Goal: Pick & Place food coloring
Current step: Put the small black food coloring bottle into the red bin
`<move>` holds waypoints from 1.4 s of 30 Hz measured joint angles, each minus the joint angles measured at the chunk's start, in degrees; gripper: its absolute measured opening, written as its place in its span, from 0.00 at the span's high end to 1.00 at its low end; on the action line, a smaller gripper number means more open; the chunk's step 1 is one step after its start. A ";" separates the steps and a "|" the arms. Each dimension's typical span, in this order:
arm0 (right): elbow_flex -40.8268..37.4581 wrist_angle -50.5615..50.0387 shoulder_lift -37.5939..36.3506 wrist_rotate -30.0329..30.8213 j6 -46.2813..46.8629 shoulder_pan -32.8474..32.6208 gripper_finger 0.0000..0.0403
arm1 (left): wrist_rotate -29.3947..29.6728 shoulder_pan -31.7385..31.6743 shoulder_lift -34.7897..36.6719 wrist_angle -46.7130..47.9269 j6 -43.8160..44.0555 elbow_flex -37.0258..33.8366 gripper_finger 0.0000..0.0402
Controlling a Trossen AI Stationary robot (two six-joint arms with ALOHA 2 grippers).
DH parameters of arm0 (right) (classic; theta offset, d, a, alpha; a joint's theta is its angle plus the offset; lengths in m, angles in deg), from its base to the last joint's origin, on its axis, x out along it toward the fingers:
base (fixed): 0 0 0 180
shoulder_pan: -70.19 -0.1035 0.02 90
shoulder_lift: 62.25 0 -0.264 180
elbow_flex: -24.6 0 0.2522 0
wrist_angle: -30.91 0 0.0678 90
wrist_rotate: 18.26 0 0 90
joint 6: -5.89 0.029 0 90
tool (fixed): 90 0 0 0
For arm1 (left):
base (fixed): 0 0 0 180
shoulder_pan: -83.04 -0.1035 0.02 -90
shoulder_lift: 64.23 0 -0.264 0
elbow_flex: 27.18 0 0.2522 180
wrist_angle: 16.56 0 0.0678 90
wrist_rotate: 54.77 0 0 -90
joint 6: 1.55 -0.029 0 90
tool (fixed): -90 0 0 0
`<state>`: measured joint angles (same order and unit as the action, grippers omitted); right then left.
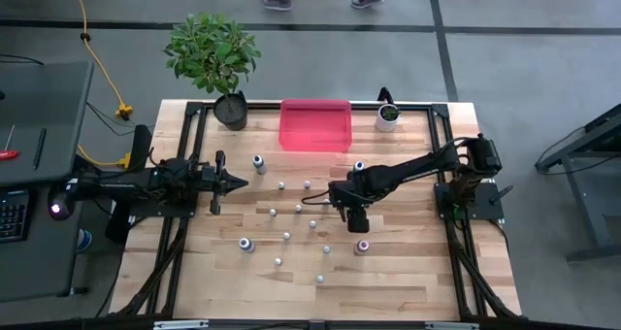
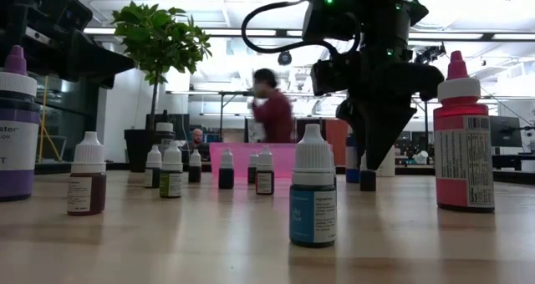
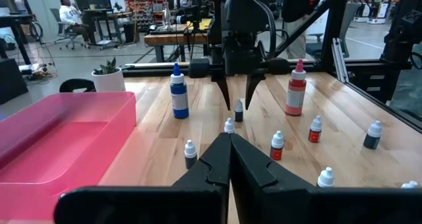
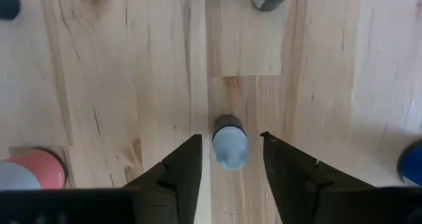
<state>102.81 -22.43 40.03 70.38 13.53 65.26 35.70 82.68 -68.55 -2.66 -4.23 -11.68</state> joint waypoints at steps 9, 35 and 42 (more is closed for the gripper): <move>0.02 0.40 0.00 -0.59 0.03 0.00 0.77 | 0.00 0.01 0.00 0.00 -0.02 0.00 1.00; 19.69 -15.64 -1.48 2.30 4.28 0.92 0.86 | 0.07 0.01 0.00 0.00 -0.02 0.00 1.00; 32.32 -22.85 -1.49 3.12 8.36 3.69 0.86 | 0.11 0.00 0.00 0.01 -0.02 0.00 1.00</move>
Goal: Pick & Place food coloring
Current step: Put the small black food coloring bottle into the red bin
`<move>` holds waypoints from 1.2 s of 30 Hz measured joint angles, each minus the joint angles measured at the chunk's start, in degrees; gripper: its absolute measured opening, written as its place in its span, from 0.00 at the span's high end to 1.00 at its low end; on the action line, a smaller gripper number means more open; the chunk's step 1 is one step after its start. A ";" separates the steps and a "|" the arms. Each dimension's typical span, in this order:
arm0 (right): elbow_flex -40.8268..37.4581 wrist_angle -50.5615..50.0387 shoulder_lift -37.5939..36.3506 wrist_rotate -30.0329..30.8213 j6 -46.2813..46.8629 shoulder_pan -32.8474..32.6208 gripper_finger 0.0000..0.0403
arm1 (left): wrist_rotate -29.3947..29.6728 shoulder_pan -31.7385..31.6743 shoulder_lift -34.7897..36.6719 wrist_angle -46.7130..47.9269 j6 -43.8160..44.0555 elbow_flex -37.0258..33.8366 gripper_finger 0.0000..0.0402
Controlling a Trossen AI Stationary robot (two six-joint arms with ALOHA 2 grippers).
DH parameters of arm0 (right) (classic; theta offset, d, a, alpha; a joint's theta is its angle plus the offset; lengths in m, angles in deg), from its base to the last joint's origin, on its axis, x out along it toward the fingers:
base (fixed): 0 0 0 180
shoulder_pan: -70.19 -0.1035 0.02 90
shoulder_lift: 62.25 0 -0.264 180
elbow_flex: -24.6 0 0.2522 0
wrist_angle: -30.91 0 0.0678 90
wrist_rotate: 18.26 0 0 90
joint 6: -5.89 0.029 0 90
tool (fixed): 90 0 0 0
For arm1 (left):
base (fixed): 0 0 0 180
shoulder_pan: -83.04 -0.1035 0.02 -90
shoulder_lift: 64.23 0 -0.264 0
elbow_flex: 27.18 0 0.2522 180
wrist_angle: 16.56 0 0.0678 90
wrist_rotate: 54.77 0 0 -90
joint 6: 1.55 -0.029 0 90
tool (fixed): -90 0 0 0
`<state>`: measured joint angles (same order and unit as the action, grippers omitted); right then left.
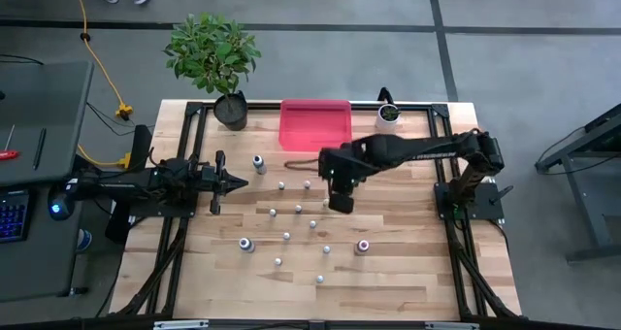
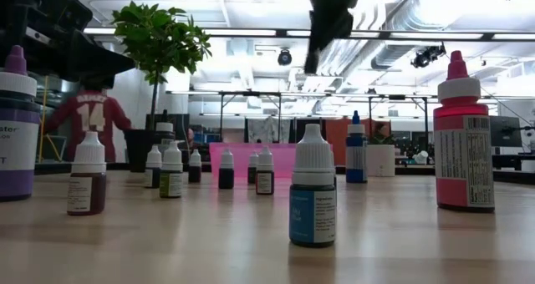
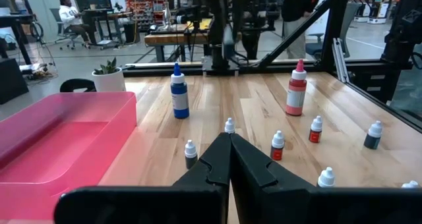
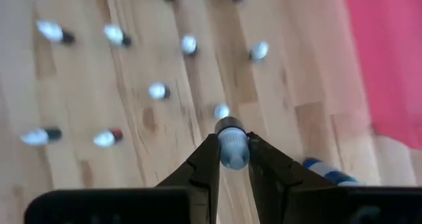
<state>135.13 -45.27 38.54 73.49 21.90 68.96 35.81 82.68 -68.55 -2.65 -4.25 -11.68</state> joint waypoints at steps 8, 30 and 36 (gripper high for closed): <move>5.99 -3.16 -0.02 5.92 0.30 7.40 0.86 | 0.00 0.00 0.00 0.01 0.00 0.00 1.00; 15.42 3.57 15.84 4.32 -0.46 27.21 0.86 | 0.00 0.00 0.00 -0.01 0.01 0.01 1.00; 26.76 -4.58 25.27 3.88 -0.83 30.45 0.86 | -0.02 0.00 0.00 -0.01 0.00 0.00 1.00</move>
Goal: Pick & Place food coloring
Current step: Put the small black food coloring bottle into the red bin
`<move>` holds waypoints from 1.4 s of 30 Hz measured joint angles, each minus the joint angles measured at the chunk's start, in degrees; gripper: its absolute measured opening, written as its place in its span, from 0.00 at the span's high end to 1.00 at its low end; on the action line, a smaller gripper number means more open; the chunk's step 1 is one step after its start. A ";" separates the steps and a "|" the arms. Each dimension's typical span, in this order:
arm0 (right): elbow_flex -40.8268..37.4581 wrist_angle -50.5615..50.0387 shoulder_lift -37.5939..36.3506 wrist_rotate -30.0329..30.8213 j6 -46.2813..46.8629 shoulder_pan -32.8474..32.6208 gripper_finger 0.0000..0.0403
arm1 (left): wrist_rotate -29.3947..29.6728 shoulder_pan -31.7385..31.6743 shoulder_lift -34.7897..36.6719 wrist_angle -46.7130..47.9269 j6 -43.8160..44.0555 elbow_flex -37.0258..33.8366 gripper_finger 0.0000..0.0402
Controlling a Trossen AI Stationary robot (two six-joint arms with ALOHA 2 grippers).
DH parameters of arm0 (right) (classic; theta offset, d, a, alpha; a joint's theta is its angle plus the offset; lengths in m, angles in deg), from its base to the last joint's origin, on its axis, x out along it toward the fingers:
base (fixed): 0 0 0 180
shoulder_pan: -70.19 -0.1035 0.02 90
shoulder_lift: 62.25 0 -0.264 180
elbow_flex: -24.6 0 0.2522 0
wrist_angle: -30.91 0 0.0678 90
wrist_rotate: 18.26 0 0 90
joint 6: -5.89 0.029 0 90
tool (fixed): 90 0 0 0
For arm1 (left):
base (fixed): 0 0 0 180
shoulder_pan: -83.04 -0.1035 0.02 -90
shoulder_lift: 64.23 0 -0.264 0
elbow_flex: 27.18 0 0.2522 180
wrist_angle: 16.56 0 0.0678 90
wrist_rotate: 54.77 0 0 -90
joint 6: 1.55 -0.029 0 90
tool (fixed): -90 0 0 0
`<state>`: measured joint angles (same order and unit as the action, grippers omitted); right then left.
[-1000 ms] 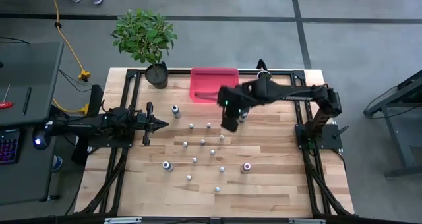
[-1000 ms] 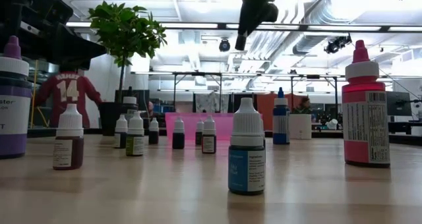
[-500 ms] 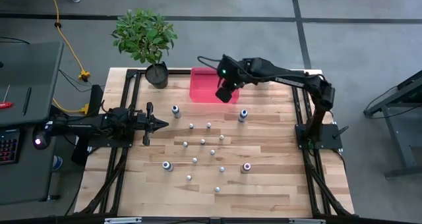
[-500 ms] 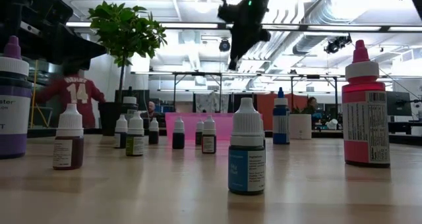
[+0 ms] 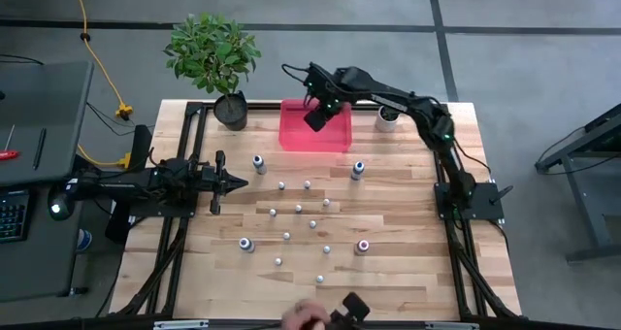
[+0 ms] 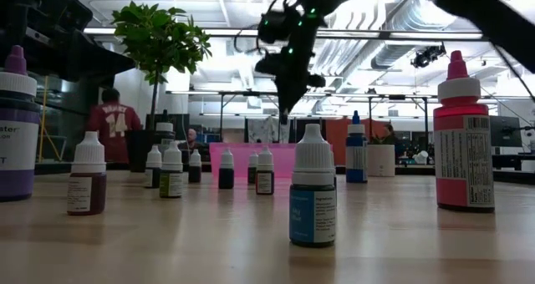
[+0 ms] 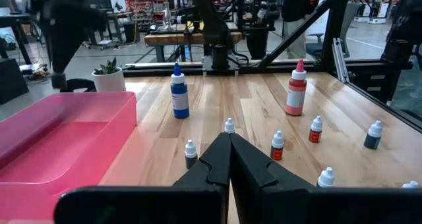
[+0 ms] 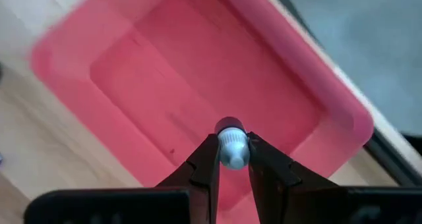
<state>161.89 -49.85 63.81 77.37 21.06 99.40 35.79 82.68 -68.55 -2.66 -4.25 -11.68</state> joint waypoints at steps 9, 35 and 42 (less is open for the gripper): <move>3.48 -5.71 7.14 -2.46 0.46 4.99 0.86 | 0.00 0.00 0.00 0.00 0.00 0.00 1.00; -7.63 6.96 7.19 -4.96 4.11 9.42 0.86 | 0.00 0.00 0.00 0.00 0.02 0.02 1.00; -7.78 7.71 7.19 -2.98 4.09 9.40 0.85 | 0.02 0.00 -0.01 0.00 0.00 0.01 1.00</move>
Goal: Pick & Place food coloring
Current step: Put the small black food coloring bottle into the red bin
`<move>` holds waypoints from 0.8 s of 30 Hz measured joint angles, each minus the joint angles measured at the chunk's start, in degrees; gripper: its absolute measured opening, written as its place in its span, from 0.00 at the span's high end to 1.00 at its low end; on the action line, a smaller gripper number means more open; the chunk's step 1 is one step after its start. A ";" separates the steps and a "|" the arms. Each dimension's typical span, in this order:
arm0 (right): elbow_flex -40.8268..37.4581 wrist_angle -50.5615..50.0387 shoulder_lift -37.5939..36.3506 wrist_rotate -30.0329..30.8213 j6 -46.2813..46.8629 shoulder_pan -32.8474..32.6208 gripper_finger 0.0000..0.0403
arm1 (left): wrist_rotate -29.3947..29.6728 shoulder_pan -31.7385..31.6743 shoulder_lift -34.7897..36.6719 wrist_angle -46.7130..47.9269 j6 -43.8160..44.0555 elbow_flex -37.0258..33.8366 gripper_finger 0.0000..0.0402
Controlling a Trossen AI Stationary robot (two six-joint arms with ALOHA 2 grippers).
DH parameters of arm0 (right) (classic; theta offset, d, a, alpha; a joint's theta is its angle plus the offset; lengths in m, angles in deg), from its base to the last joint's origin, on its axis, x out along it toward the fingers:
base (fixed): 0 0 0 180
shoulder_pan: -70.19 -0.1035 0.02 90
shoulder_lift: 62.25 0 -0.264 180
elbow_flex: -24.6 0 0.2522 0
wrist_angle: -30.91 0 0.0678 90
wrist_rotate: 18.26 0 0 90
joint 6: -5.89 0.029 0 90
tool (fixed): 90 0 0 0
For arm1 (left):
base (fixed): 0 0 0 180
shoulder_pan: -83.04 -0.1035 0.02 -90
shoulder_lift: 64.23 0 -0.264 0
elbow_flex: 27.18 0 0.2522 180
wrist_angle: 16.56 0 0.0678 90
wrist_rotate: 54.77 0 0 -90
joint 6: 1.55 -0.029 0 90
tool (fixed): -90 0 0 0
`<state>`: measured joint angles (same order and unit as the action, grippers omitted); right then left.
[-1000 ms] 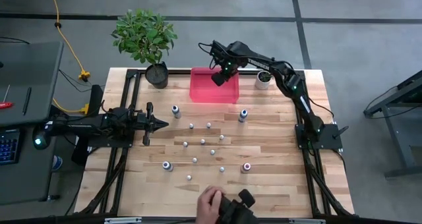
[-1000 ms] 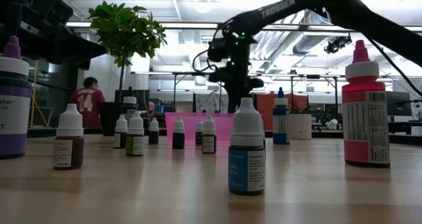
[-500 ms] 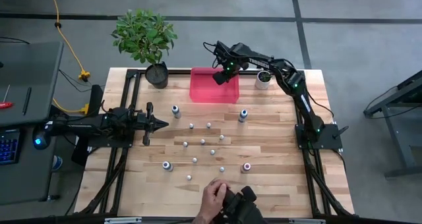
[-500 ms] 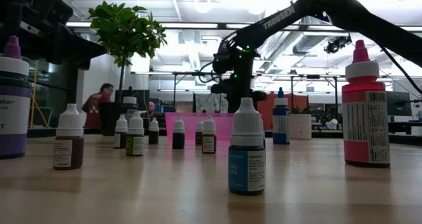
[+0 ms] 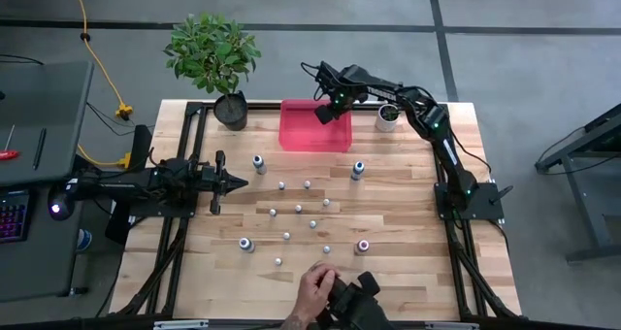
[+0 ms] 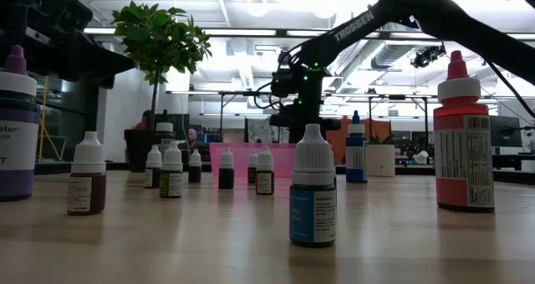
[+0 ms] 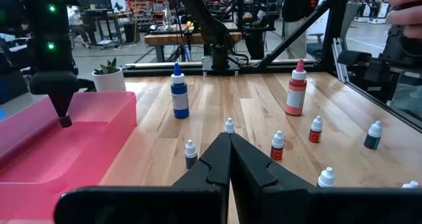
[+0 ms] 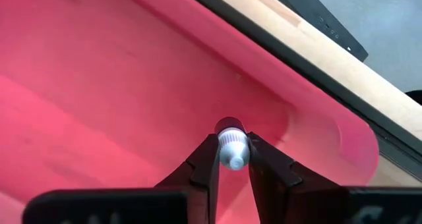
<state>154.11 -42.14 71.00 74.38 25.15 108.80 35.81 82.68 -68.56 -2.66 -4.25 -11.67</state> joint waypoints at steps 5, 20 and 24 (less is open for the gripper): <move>0.00 -0.01 0.00 1.99 0.09 0.00 0.79 | 0.02 0.00 0.01 0.00 0.00 0.01 1.00; 0.00 -0.24 -0.20 3.27 -0.06 -0.02 0.70 | 0.02 0.02 0.01 0.00 0.00 0.00 1.00; 0.00 -0.24 -1.55 3.40 -0.20 -0.11 0.70 | 0.04 0.02 0.01 0.00 0.02 0.01 1.00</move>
<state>154.11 -42.38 69.45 77.78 24.96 108.69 35.85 82.70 -68.55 -2.66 -4.23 -11.66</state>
